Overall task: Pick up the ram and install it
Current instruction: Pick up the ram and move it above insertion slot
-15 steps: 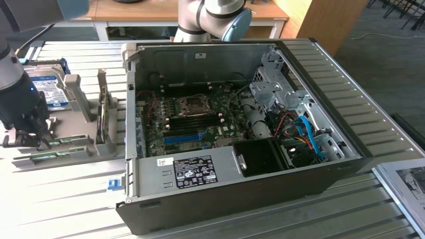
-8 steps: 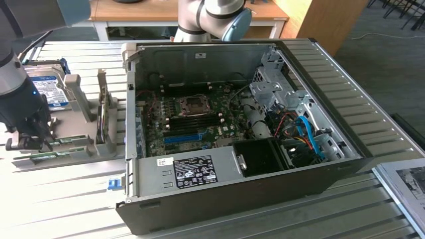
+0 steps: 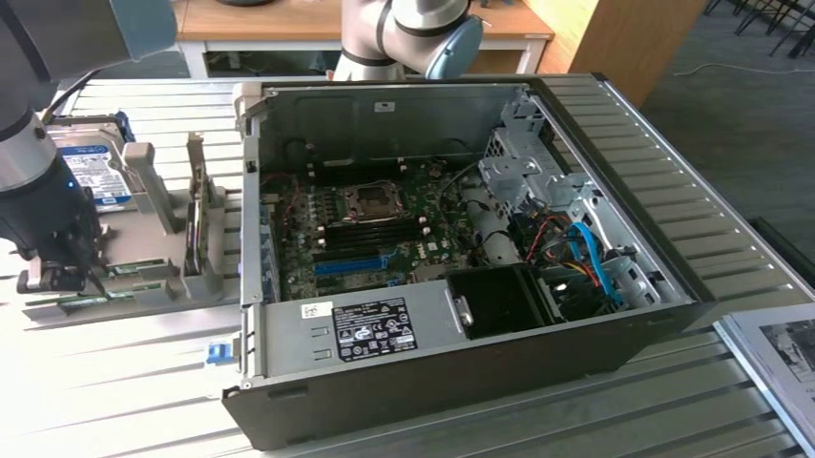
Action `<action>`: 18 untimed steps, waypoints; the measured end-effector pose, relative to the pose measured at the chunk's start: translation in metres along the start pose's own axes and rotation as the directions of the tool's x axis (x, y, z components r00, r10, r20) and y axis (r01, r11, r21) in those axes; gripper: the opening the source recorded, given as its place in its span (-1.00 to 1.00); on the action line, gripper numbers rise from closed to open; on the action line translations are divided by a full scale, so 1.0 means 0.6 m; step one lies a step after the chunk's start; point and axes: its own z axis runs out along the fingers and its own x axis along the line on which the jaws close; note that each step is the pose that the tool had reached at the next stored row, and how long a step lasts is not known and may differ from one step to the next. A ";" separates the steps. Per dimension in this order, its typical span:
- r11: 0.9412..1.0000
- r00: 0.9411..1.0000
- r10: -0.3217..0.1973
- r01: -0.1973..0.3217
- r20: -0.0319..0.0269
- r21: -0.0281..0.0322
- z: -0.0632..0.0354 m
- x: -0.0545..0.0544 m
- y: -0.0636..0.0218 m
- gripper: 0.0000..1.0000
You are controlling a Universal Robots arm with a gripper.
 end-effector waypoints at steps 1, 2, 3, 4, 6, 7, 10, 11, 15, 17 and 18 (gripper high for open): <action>1.000 1.000 0.000 0.000 0.000 0.000 0.000 0.000 0.000 -0.41; 1.000 1.000 0.000 0.000 0.000 0.000 0.001 0.000 0.000 -0.41; 1.000 1.000 0.000 0.000 0.000 0.000 0.001 0.000 0.000 -0.41; 1.000 1.000 0.000 0.000 0.000 0.000 0.001 0.000 0.000 -0.41; 1.000 1.000 0.000 0.000 0.000 0.000 0.001 0.000 0.000 -0.41; 1.000 1.000 0.000 0.000 0.000 0.000 0.001 0.001 0.000 -0.41; 1.000 1.000 0.000 0.000 0.000 0.000 0.001 0.004 0.000 -0.41; 1.000 1.000 0.000 0.000 0.000 0.000 0.001 0.004 0.000 -0.41; 1.000 1.000 0.000 0.000 0.000 0.000 0.001 0.004 0.000 -0.41; 1.000 1.000 0.000 0.000 0.000 0.000 0.004 0.005 0.000 -0.41; 1.000 1.000 0.000 0.000 0.000 0.000 0.006 0.004 0.000 -0.41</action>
